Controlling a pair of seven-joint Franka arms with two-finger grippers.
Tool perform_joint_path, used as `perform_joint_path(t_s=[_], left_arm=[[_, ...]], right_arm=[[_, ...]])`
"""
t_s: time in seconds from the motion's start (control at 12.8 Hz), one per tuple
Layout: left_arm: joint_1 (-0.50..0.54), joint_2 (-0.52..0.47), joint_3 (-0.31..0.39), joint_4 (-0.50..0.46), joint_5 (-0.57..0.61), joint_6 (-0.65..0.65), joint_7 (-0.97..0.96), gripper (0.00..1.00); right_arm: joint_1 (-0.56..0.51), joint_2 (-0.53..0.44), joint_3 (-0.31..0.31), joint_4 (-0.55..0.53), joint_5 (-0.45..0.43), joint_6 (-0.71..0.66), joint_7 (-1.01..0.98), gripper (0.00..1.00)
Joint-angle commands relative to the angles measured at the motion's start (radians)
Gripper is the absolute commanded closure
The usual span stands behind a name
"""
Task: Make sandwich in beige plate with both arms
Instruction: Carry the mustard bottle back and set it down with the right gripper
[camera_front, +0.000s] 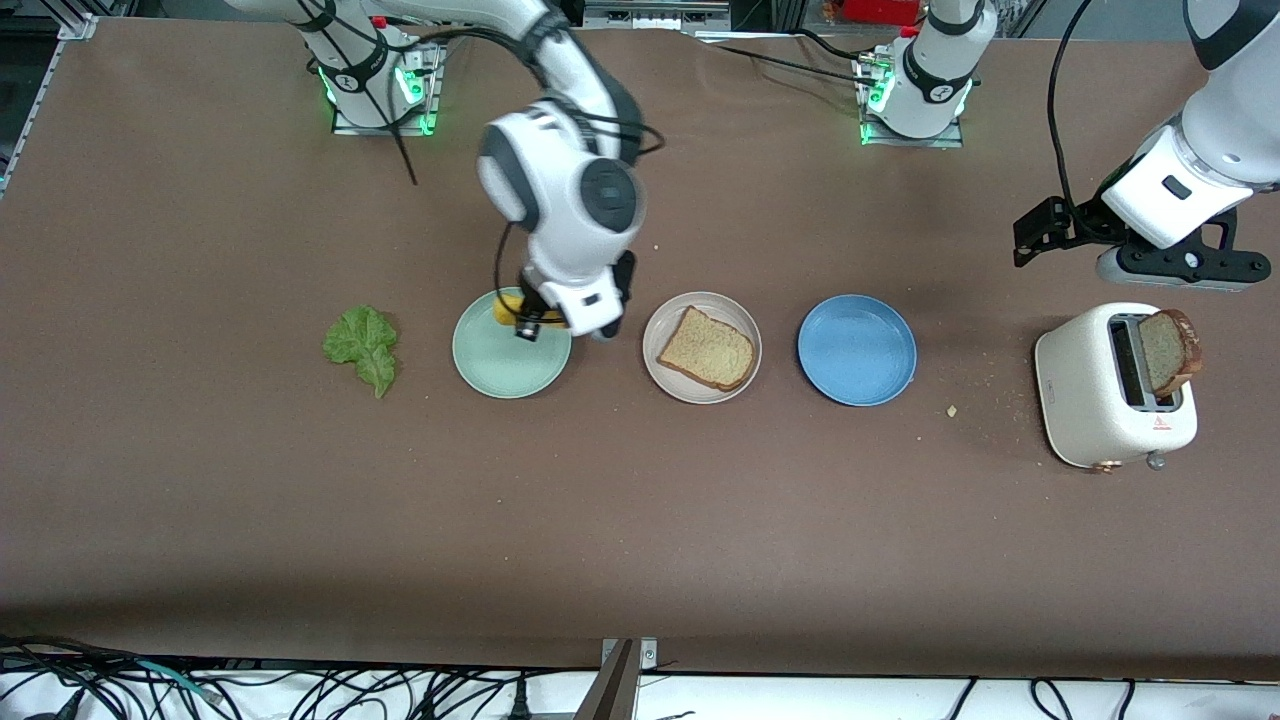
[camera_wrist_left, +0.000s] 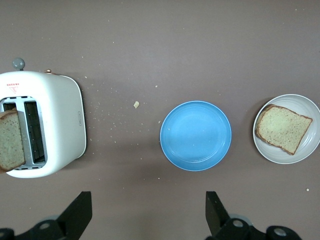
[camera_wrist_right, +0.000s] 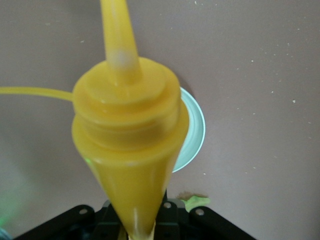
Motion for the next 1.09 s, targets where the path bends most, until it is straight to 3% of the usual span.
perform_joint_path(t_s=[0.0,0.08,0.16,0.47,0.78,1.01], left_arm=[[-0.002,0.006,0.005,0.022,-0.019,-0.020,0.013,0.00],[-0.002,0.006,0.005,0.022,-0.019,-0.020,0.012,0.00],[-0.002,0.006,0.005,0.022,-0.019,-0.020,0.012,0.00],[-0.002,0.006,0.005,0.022,-0.019,-0.020,0.012,0.00],[-0.002,0.006,0.005,0.022,-0.019,-0.020,0.018,0.00],[-0.002,0.006,0.005,0.022,-0.019,-0.020,0.021,0.00]], right_arm=[[-0.296,-0.138,0.239,-0.127,0.035,0.046,-0.166,1.00],[-0.413,-0.136,0.309,-0.127,0.058,0.052,-0.253,1.00],[-0.496,-0.129,0.342,-0.125,0.128,0.061,-0.345,1.00],[-0.716,-0.040,0.356,-0.131,0.425,0.091,-0.822,1.00],[-0.837,0.098,0.353,-0.133,0.674,0.081,-1.183,1.00],[-0.876,0.211,0.324,-0.133,0.769,0.057,-1.398,1.00]])
